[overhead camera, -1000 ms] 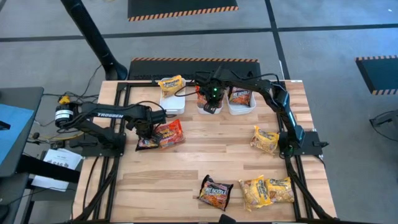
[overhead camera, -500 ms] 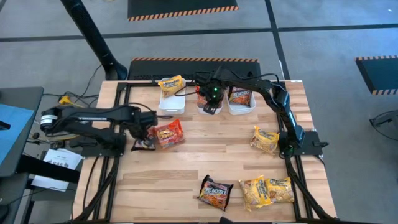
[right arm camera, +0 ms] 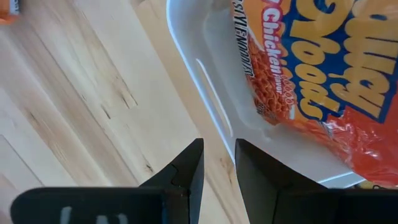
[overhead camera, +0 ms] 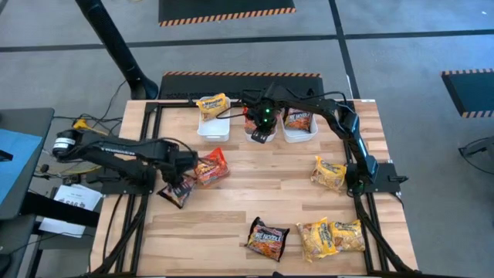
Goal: Sort Maruchan noodles
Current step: Put the black noodle pack into the right white bin
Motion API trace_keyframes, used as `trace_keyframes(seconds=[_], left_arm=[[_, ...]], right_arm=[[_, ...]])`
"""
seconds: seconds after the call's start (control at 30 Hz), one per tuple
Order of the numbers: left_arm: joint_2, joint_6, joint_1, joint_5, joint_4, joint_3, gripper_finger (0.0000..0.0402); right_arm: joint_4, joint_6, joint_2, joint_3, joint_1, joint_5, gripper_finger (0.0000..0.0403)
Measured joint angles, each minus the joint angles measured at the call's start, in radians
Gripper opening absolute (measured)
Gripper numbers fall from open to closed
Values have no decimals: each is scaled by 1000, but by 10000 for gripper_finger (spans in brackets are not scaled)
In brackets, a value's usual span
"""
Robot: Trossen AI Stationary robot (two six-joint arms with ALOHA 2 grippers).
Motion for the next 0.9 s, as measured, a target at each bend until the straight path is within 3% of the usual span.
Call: trace_keyframes(seconds=[0.23,0.4,0.73,0.9], left_arm=[[108,-91,-109,-37,118,-32,0],[135,-51,-151,-45,152,-30,0],[146,208,-187,-39,299,-29,0],[147,391,-218,-40,334,-29,0]], right_arm=[[-8,0,0,0,17,-1,118],[-9,0,0,0,33,-1,118],[-39,73,0,0,35,-11,118],[-106,147,0,0,36,-188,118]])
